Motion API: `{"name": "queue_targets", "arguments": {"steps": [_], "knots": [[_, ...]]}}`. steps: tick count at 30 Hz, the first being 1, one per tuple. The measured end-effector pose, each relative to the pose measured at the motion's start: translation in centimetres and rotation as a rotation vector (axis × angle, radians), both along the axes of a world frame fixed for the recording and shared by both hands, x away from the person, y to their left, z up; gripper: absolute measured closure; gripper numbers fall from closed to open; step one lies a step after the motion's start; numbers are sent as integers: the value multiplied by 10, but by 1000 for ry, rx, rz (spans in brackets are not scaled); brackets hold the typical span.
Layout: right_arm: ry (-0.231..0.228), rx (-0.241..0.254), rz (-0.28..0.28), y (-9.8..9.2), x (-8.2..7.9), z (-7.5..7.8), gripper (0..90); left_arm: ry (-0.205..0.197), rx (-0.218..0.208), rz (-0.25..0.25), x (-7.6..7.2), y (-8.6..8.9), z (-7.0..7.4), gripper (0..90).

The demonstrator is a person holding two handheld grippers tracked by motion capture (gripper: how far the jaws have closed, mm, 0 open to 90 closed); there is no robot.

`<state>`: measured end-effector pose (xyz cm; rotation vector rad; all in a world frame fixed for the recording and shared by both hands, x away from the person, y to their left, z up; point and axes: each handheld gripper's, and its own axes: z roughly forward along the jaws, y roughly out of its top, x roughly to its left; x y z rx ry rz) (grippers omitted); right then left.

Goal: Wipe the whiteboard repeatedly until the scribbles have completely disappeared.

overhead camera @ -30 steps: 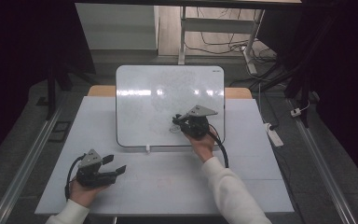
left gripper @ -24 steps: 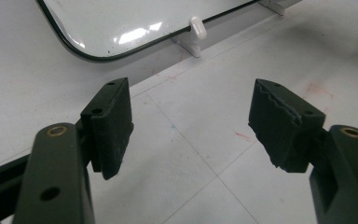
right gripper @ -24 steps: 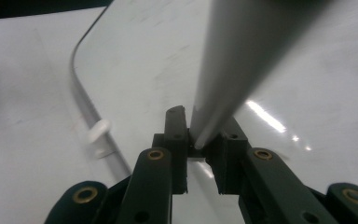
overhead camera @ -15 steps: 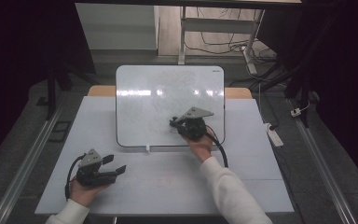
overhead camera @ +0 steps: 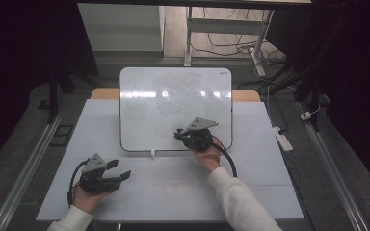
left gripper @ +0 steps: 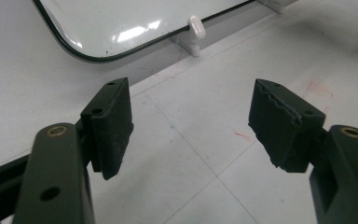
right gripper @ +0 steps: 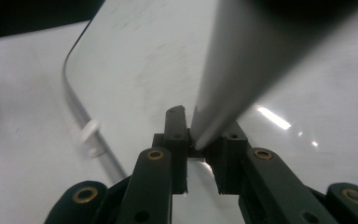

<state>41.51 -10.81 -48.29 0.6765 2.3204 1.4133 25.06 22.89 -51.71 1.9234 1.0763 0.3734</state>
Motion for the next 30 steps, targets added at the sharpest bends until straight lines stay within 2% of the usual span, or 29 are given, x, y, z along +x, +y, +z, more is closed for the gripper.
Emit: {"name": "queue_targets", "arguments": {"steps": [2, 3, 5, 8, 9, 10, 11, 15, 16, 17, 20, 21, 23, 25, 26, 28, 30], "knots": [[-14, 54, -79, -13, 9, 8, 783, -2, -2, 0, 0, 0, 0, 313], [-13, 79, -98, -18, 12, 10, 783, -2, -2, 0, 0, 0, 0, 313], [-12, 77, -96, -16, 9, 8, 783, 4, 1, -2, 1, 0, -1, 313], [26, 14, 19, 4, -5, -7, 783, 7, 2, -1, 2, 0, -1, 313], [12, -15, 38, 9, -9, -9, 783, 7, 2, -1, 2, 0, -1, 313], [-5, -36, 38, 11, -11, -8, 783, 6, 2, -2, 2, 0, -1, 313], [1, -37, 39, 8, -8, -6, 783, 3, 3, -1, 1, 0, -1, 313], [-10, 60, -88, -20, 6, 6, 783, 0, -1, 0, 0, 0, 0, 313], [-2, 74, -94, -23, 7, 6, 783, 3, 0, -3, 1, 0, -1, 313], [-5, 69, -95, -22, 3, 4, 783, 5, 2, -4, 2, 0, -1, 313], [12, -4, -8, -10, -8, -6, 783, 5, 3, -4, 2, -1, -1, 313], [3, -21, 2, -9, -9, -7, 783, 3, 3, -4, 1, -1, -1, 313], [15, -12, -2, -15, -4, -4, 783, 0, 4, -3, 0, -1, 0, 313], [-1, 31, -68, -25, 0, 1, 783, -1, 4, -3, 0, -1, 0, 313], [8, 49, -81, -28, 1, 1, 783, 1, 3, -2, 0, -1, 0, 313], [6, 49, -80, -25, -3, -1, 783, 5, 7, -4, 1, -1, -1, 312], [15, 14, -26, -18, -9, -8, 783, 7, 8, -6, 1, -1, -1, 312]]}}
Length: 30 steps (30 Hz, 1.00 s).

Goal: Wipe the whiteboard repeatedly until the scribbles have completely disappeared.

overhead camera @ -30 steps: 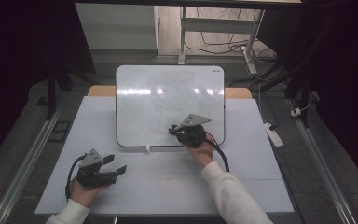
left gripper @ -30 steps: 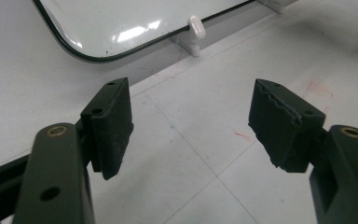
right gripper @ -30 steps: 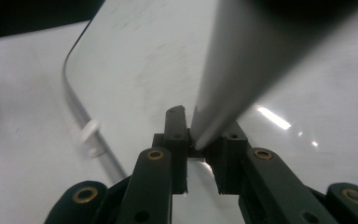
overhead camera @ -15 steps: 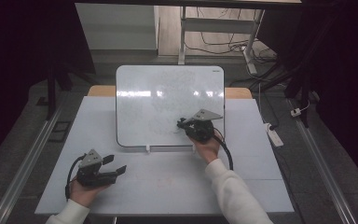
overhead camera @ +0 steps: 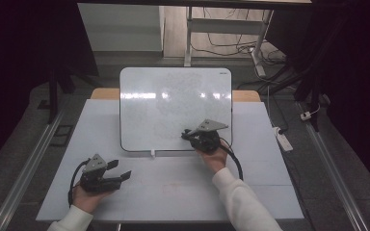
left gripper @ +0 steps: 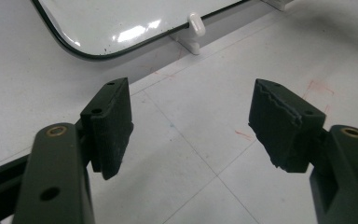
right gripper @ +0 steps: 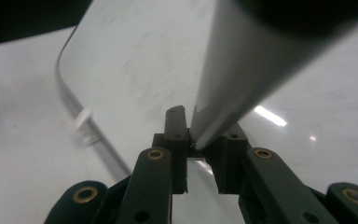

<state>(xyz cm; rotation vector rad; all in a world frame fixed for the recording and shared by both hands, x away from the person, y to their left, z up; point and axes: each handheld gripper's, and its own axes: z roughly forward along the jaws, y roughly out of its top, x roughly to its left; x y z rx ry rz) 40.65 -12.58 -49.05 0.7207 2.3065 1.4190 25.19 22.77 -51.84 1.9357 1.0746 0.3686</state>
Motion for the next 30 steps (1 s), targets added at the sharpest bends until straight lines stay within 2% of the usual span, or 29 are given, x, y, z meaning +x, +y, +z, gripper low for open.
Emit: {"name": "queue_targets", "arguments": {"steps": [3, 4, 6, 9, 12, 14, 16, 20, 22, 24, 26, 27, 28, 30], "knots": [[-11, -12, 15, 2, -2, -2, 783, -3, -2, 3, -1, 0, 0, 312], [15, 25, 0, -3, 3, 0, 783, -4, -2, 4, -1, 0, 1, 312], [-2, 32, -41, -10, 5, 4, 783, -7, -3, 5, -2, 0, 1, 312], [18, 60, -51, -13, 5, 2, 782, -3, -2, 4, 0, 0, 0, 312], [49, 39, 11, -1, 0, -5, 783, -2, 3, 1, 0, -1, 0, 311], [26, 8, 34, 8, -3, -6, 783, -4, 1, 2, -1, 0, 0, 311], [23, 13, 30, 9, 0, -3, 783, -5, -3, 6, -1, 0, 1, 312], [4, 48, -36, 0, 8, 5, 783, -7, 1, 4, -1, 0, 0, 312], [12, 50, -36, -3, 8, 5, 783, -6, 1, 3, -1, 0, 0, 312], [13, 9, -45, -13, 5, 7, 782, -9, 0, 5, -1, 0, 0, 311], [12, 5, -50, -18, 5, 7, 783, -10, 7, 0, -1, 0, 0, 312], [33, 23, -77, -30, 6, 8, 782, -10, 11, -1, -1, -1, 0, 311], [33, 23, -77, -30, 6, 8, 782, -9, 14, -1, 0, -2, 0, 311], [56, 66, -87, -46, 3, 15, 782, -12, 17, -1, 0, -3, 0, 311]]}}
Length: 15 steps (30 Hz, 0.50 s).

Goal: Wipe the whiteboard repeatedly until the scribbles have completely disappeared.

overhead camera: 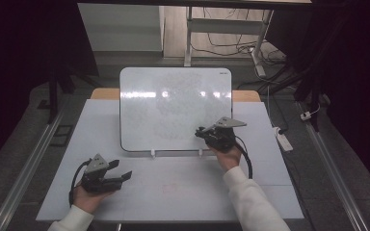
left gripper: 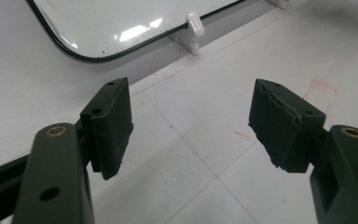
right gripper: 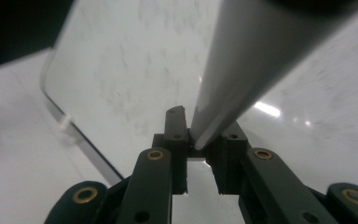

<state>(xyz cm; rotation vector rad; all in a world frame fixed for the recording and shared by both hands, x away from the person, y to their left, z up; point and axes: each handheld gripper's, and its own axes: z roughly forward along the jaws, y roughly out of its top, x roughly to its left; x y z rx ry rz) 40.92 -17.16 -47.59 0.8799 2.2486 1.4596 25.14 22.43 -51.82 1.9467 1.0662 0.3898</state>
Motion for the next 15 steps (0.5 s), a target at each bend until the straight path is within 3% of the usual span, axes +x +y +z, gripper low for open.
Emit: {"name": "queue_targets", "arguments": {"steps": [4, 7, 10, 11, 15], "knots": [[-30, 31, 17, -17, -13, 18, 782, -4, -1, 11, 0, -1, 1, 312], [-15, 38, 15, -27, -24, 25, 782, -4, -1, 12, 0, -2, 1, 311], [-2, 49, 27, -32, -33, 25, 782, -8, 3, 9, 0, -3, 2, 311], [10, 42, 61, -31, -41, 22, 782, -8, 5, 9, 0, -3, 2, 311], [39, 11, 110, -24, -46, 17, 782, -15, 6, 9, -1, -5, 3, 312]]}}
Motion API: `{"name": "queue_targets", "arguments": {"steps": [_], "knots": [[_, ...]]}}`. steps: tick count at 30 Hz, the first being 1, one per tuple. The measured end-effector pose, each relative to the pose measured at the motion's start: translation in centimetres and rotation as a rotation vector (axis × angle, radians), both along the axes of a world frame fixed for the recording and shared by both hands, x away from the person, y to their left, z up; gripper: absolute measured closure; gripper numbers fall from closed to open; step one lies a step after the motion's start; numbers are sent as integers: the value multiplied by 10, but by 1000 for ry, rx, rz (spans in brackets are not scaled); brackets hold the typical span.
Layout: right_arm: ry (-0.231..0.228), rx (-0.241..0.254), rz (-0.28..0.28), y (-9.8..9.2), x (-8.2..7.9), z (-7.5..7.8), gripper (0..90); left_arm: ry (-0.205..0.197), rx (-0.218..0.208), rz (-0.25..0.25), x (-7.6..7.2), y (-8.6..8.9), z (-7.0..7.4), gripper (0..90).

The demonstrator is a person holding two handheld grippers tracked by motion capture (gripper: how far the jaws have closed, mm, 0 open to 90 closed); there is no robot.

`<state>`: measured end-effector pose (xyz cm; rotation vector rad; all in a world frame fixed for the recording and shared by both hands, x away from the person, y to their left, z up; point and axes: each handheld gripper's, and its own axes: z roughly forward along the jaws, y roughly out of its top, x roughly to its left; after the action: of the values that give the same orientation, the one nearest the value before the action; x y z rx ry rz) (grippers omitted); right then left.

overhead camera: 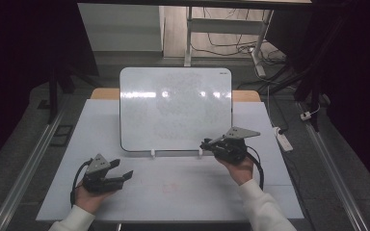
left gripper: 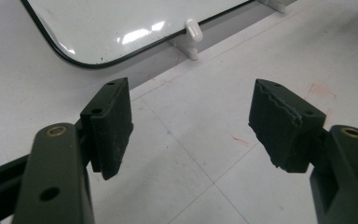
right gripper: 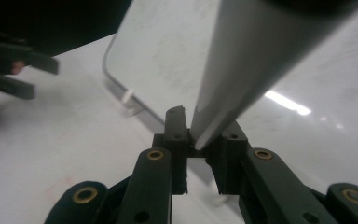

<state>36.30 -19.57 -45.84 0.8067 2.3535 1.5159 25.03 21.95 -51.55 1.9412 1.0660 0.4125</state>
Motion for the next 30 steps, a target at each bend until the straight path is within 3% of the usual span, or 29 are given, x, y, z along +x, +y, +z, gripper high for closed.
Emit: {"name": "queue_targets", "arguments": {"steps": [2, 5, 6, 13, 23, 30], "knots": [[29, -7, 54, 11, -3, -5, 782, -6, 1, 0, -1, 0, 1, 312], [39, -23, 90, 20, -6, -9, 782, -11, 0, -1, -2, 0, 1, 312], [51, -32, 128, 29, -9, -12, 782, -12, -2, -1, -2, 1, 1, 311], [78, -53, 222, 53, -19, -21, 782, -25, -6, -5, -2, 1, 2, 311], [92, -59, 249, 61, -22, -27, 781, -40, -12, -9, 0, 1, 4, 311], [92, -44, 255, 64, -22, -24, 781, -91, -7, -55, 6, -17, 21, 304]]}}
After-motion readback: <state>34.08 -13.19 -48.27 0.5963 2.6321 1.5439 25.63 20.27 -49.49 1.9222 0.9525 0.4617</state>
